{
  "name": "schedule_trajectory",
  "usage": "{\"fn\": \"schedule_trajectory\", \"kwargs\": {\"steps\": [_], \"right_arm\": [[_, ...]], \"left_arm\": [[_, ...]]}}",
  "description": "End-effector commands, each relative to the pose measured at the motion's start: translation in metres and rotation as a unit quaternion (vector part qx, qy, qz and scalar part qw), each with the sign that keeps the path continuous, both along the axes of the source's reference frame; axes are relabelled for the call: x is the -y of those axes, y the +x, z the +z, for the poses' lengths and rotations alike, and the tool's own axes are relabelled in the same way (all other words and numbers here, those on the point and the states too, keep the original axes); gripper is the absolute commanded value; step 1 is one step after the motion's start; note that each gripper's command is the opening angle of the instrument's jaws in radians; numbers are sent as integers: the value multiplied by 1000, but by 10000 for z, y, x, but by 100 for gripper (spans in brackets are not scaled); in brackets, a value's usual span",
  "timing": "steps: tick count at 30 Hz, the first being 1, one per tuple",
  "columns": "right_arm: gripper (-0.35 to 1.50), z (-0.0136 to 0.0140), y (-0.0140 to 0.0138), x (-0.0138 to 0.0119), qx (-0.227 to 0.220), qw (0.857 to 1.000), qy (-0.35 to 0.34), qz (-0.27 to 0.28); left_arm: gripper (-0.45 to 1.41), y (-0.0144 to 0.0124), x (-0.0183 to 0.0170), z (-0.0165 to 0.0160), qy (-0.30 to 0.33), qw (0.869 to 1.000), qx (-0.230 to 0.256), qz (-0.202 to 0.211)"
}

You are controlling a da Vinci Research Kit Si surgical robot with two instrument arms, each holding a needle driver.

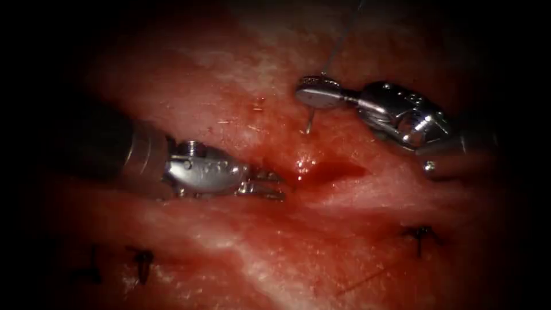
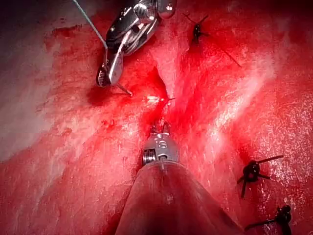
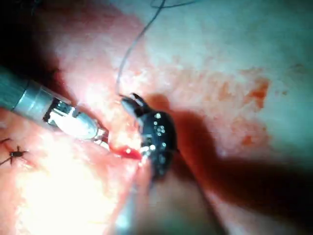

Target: Wound Closure

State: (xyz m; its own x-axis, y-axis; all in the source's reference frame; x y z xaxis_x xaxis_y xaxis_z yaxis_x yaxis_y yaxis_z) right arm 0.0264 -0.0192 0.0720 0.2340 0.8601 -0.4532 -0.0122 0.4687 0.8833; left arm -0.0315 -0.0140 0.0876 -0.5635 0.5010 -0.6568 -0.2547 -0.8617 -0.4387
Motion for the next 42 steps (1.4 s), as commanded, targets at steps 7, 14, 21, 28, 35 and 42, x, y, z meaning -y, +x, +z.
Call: {"fn": "schedule_trajectory", "kwargs": {"steps": [7, 14, 21, 28, 35, 42], "right_arm": [[-35, 6, 16, 28, -5, 999, 38, -14], [-35, 3, 17, 38, -14, 997, 65, -25], [84, 10, 6, 5, 34, 997, -29, 61], [111, 25, -3, -18, 79, 987, -100, 101], [108, 19, -5, -39, 104, 978, -132, 122], [99, 12, -9, -58, 110, 973, -138, 146]], "left_arm": [[-6, -5, 4, 0, 2, 1000, -1, -2], [-6, -5, 4, -2, 0, 1000, 0, 0], [-6, -6, 5, -2, 0, 1000, -1, -1], [-6, -8, 5, -2, -2, 1000, -1, 0], [-6, -9, 6, -1, -3, 1000, -2, -1], [-6, -9, 6, -2, -5, 1000, -1, 1]]}}
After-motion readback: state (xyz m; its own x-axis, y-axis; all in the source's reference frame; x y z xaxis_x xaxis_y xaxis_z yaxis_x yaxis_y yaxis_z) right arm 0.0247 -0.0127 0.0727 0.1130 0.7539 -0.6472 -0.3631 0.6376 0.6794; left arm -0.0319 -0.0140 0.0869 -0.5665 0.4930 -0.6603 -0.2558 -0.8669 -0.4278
